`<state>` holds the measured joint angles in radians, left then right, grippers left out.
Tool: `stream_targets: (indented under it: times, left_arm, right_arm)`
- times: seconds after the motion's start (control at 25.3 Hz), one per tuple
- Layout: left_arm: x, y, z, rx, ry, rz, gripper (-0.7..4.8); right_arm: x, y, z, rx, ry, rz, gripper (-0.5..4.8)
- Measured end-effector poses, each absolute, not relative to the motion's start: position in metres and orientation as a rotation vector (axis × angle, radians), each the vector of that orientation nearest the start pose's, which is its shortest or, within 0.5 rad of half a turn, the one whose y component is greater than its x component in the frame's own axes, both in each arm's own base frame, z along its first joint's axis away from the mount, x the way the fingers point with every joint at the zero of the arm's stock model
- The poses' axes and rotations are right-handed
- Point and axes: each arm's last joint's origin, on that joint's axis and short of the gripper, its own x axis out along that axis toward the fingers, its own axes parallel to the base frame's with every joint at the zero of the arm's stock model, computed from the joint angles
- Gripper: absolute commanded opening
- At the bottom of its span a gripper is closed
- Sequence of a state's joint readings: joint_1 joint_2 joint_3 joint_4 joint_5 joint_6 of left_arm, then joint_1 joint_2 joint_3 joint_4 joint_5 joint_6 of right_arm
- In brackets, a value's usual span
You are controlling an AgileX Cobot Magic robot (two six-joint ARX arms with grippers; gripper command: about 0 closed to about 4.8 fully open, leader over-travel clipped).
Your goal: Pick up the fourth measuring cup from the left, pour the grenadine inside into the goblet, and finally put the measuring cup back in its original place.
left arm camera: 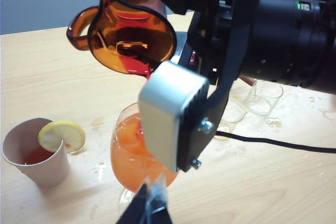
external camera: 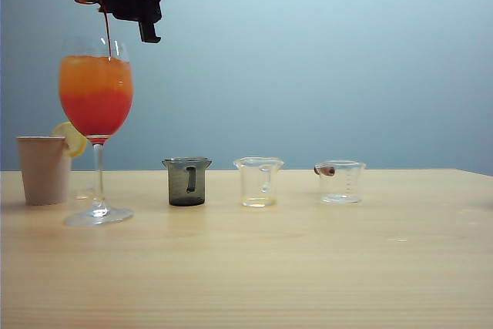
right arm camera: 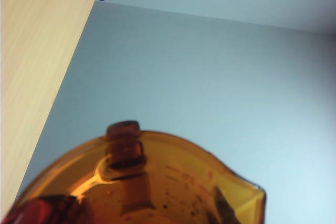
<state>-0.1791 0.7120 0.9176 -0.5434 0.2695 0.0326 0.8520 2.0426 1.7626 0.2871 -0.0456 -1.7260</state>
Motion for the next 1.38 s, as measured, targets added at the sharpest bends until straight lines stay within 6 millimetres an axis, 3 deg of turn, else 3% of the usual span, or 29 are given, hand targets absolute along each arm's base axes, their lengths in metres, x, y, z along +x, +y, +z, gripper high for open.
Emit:
stream_targets:
  times: [1.38]
  left_arm:
    - [0.1344,-0.0322,0.3530,0.016,0.333,-0.450,-0.04]
  right_arm:
    - [0.3151,0.3734,0.3328,-1.724,-0.899,0.585,1.99]
